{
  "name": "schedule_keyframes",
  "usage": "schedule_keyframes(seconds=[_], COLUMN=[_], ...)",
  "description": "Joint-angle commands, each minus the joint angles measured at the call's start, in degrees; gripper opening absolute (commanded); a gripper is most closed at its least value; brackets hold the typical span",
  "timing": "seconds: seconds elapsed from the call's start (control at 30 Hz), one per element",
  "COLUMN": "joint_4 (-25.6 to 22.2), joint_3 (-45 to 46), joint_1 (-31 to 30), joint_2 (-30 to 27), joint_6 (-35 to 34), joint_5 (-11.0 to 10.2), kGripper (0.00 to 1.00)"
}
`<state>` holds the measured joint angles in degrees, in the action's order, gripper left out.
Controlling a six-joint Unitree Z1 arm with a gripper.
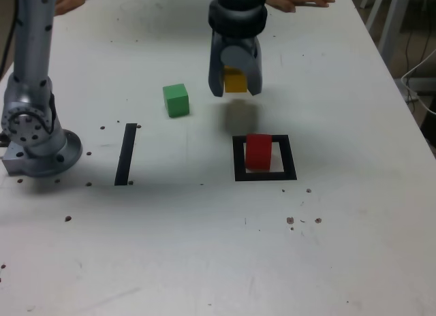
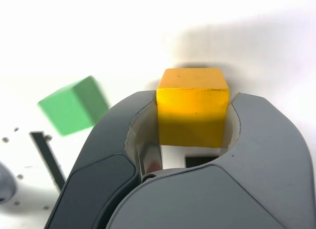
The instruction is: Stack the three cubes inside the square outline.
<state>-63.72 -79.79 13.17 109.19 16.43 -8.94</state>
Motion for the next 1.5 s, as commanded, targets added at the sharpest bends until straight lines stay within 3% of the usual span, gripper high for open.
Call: schedule_keyframes(seconds=[0.0,0.7,0.93,1.47], joint_4=[-1.31,-8.01,-8.37,-8.24], joint_3=[-0.49,-5.43,-7.10,-8.08], joint_1=[-1.43,-19.48,-21.87,-24.95], joint_2=[-1.35,-3.05,-2.34,0.92], joint_6=[-0.05,-11.30,-13.17,-15.42], joint_5=[-0.16,3.51,4.94,5.84], kGripper=[0.14,0.14,0.14,0.14])
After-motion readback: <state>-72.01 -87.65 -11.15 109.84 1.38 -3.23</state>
